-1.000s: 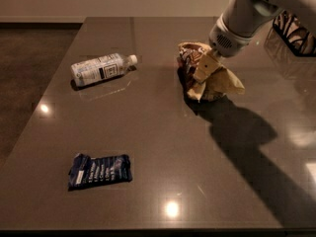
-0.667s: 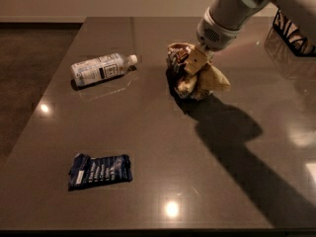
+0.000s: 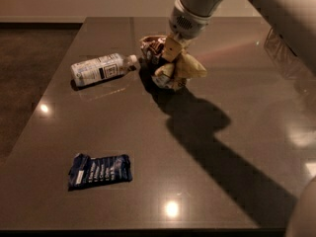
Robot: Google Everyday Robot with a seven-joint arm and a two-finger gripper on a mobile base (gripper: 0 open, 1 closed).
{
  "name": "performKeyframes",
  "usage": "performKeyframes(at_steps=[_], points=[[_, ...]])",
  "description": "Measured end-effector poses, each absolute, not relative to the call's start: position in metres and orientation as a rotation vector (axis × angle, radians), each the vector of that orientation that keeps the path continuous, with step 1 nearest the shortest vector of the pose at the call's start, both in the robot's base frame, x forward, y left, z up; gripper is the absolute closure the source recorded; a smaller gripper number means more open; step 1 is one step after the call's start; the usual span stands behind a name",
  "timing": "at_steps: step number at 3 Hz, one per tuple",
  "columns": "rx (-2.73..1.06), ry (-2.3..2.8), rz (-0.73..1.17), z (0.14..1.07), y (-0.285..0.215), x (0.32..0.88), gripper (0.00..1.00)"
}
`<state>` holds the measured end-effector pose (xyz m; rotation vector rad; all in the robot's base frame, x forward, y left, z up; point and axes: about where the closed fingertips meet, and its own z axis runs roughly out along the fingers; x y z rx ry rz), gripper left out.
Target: Move brown chip bag near blue plastic bottle
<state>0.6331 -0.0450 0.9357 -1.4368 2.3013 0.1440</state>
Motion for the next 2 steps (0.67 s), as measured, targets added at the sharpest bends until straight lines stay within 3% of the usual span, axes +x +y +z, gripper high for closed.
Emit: performKeyframes(at_steps=[1, 2], points=[[-1.471, 2.281, 0.149, 0.9364, -0.0245, 0.6405, 1.00], [-1.475, 2.286, 0.155, 0.9319, -0.0157, 0.6441, 0.82]])
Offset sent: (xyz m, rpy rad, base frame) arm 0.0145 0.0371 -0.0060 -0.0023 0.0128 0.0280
